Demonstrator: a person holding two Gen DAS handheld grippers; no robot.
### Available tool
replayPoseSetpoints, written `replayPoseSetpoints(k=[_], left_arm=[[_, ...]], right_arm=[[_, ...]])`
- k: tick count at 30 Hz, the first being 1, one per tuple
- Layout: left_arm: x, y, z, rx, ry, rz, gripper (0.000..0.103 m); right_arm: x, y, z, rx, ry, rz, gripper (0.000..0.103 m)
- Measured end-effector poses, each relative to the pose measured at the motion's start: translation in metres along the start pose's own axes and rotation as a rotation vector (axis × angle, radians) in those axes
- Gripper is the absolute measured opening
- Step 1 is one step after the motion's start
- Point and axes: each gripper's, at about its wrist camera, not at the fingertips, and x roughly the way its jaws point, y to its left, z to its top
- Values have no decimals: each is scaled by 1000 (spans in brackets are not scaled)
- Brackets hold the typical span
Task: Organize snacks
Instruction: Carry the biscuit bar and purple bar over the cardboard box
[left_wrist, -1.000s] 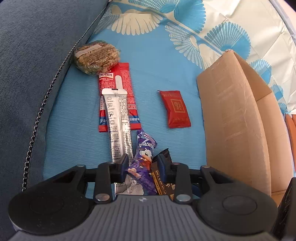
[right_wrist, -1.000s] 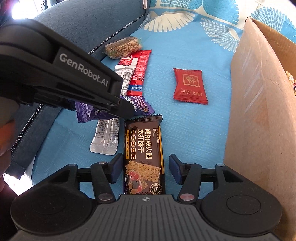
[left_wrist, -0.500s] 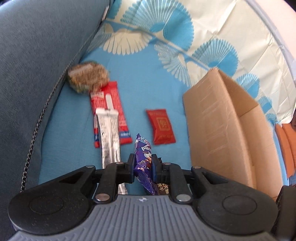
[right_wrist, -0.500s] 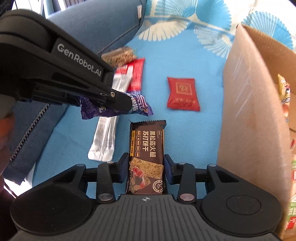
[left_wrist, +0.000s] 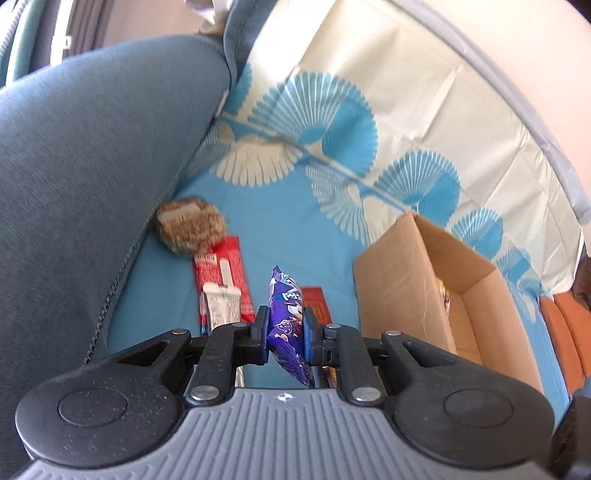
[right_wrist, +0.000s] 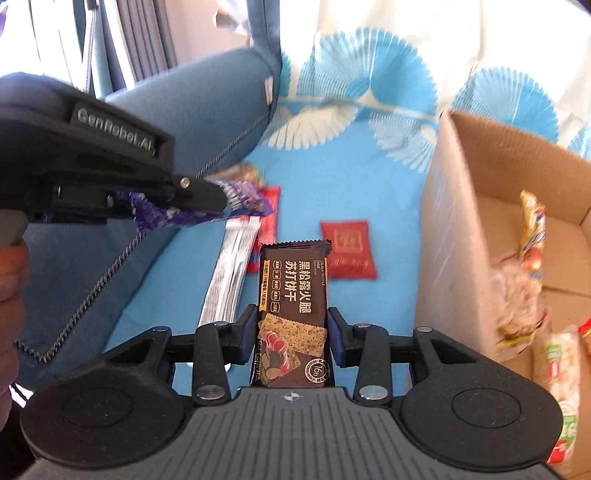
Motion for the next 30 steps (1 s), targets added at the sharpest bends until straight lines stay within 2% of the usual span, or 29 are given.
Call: replayPoseSetpoints(k=[6, 17, 30], left_arm=[[-15, -5, 0, 5, -70, 2, 18], [-25, -11, -5, 19, -99, -8, 18], [-29, -13, -4, 20, -120, -17, 18]], right_arm=[[-25, 1, 0, -23, -124, 4, 41], [-48, -1, -2, -51, -180, -1, 41], [-70, -16, 2, -103, -300, -36, 41]])
